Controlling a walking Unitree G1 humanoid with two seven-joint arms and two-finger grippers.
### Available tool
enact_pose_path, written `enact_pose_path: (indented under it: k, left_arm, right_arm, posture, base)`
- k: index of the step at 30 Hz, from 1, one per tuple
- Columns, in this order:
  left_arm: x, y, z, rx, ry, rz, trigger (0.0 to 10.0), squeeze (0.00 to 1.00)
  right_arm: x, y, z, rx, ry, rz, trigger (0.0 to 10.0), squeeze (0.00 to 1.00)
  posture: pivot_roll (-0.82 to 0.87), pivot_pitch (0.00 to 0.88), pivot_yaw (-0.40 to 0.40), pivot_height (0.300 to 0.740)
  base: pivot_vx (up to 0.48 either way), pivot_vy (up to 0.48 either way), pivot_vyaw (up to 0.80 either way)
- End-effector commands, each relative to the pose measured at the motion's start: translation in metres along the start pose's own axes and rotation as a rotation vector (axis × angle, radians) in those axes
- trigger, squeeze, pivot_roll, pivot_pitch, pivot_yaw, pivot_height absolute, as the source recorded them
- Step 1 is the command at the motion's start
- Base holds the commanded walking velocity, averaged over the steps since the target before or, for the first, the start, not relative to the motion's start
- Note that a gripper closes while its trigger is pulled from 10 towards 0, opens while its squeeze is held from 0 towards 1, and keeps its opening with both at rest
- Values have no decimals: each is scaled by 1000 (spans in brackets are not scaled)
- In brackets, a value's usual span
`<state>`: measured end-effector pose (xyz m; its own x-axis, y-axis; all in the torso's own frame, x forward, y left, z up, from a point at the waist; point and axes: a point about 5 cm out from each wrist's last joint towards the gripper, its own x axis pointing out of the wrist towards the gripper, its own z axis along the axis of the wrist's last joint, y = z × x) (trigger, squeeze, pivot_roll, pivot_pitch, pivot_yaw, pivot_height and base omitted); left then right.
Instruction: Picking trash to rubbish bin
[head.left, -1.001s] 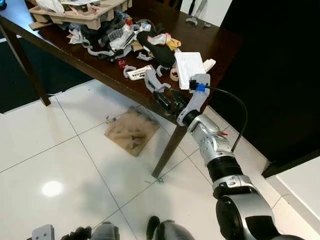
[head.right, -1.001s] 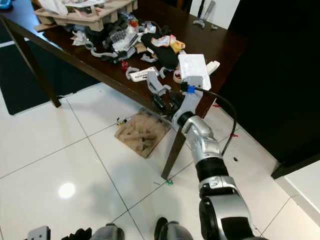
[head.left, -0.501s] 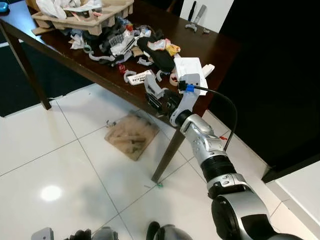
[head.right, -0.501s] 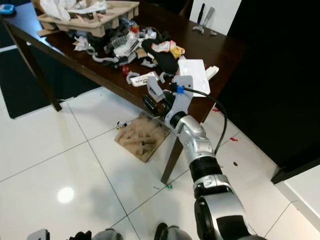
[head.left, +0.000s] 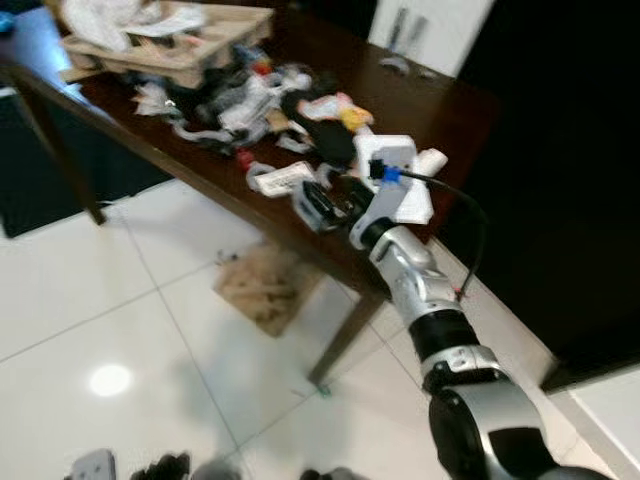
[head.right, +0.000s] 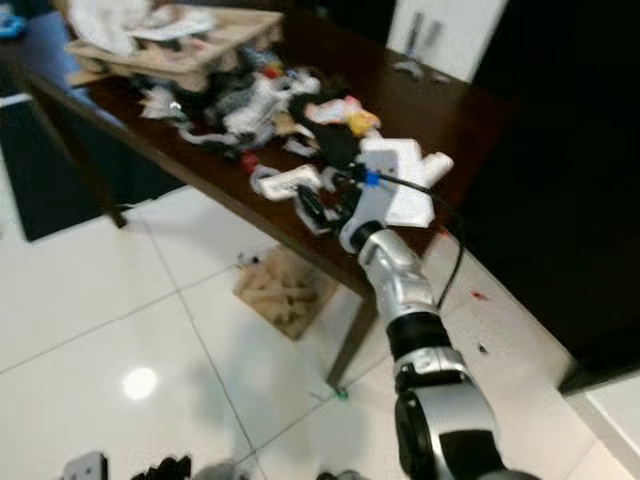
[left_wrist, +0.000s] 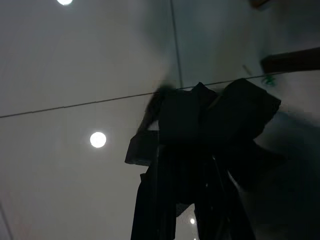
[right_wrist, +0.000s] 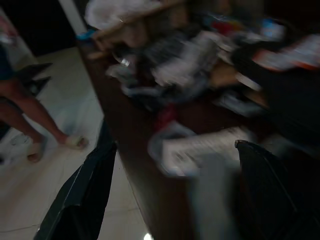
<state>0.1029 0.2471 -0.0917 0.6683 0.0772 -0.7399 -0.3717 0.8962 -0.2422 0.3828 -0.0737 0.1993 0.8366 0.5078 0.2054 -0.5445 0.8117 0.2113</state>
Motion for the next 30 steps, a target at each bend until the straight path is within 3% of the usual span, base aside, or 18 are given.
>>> enact_pose_path:
  k: [1,7,14,17,24,27,30]
  left_arm:
    - [-3,1,-9,-8,34,6,10000,0]
    - [-3,1,-11,-16,43,22,10000,0]
    - [-3,-1,-12,-18,46,27,10000,0]
    - [-3,-3,-14,-18,50,17,10000,0]
    - [-4,-3,-17,-24,56,10,10000,0]
    - [-5,-3,-19,-24,66,10,10000,0]
    - [-4,-5,-18,-28,62,-1,10000,0]
  right_arm:
    - [-1,-2,-3,-3,10,-5,10000,0]
    - [1,0,1,-15,4,9,10000,0]
    - [2,4,1,-185,75,49,10000,0]
    - [-1,7,4,-284,169,141,10000,0]
    - [-7,6,23,-286,199,246,10000,0]
    - [-10,6,33,-346,236,279,10000,0]
    - [-7,13,26,-360,284,250,10000,0]
  posture:
    - [251,171,-107,740]
    - [253,172,-111,740]
    - [251,172,-117,740]
    - [249,173,-119,740]
    - [241,173,-119,740]
    - [229,175,-118,740]
    - [228,178,-124,740]
  base:
    - [356,0,0]
    - [114,0,0]
    - [0,0,0]
    - [0,0,0]
    - [0,0,0]
    - [0,0,0]
    - [0,0,0]
